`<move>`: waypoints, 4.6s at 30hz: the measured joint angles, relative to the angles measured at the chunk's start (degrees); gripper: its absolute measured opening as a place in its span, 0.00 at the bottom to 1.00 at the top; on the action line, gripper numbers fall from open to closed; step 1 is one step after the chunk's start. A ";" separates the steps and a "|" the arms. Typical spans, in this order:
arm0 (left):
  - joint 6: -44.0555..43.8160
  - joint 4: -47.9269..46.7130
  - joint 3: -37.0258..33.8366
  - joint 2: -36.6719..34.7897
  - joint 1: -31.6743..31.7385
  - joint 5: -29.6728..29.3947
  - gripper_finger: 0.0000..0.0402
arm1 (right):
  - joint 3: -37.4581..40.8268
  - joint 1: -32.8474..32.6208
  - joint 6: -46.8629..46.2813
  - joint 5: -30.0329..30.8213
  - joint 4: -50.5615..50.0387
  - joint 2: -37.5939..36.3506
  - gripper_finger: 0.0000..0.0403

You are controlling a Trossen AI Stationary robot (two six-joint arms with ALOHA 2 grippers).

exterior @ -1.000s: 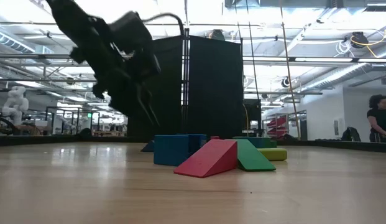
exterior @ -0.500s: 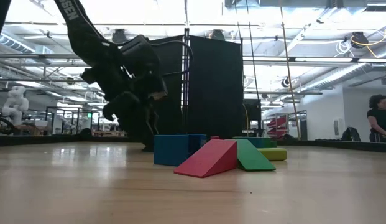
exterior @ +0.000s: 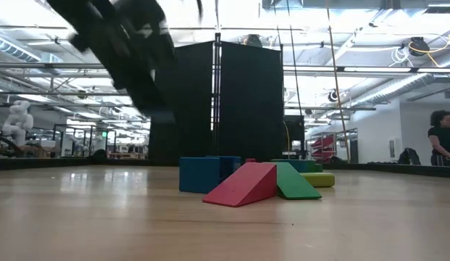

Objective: Sort blocks by size
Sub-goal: Put the blue triangular block into the black bin, then put the green semicircle block into the black bin, then put the blue triangular block into the black bin

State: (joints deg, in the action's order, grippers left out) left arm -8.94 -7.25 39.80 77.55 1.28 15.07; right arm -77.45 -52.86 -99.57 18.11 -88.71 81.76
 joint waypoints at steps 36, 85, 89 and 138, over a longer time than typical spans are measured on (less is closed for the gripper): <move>-50.74 -3.91 1.17 -3.70 -59.69 -14.32 0.70 | -0.02 0.07 -7.74 1.77 0.45 0.02 0.64; 9.17 20.80 1.45 27.22 0.20 -7.43 0.39 | -0.02 0.02 3.41 1.36 -1.18 0.02 0.64; 6.29 20.79 1.34 25.08 0.13 -8.58 0.30 | -0.01 0.02 3.38 1.31 -1.30 0.00 0.64; -52.27 -9.74 1.60 -4.90 -61.08 -18.34 0.78 | -0.02 2.58 -0.28 1.93 3.13 0.02 0.64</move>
State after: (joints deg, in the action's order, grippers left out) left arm -61.21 -16.99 41.41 72.65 -59.80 -3.27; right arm -77.47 -50.28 -99.85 20.04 -85.57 81.77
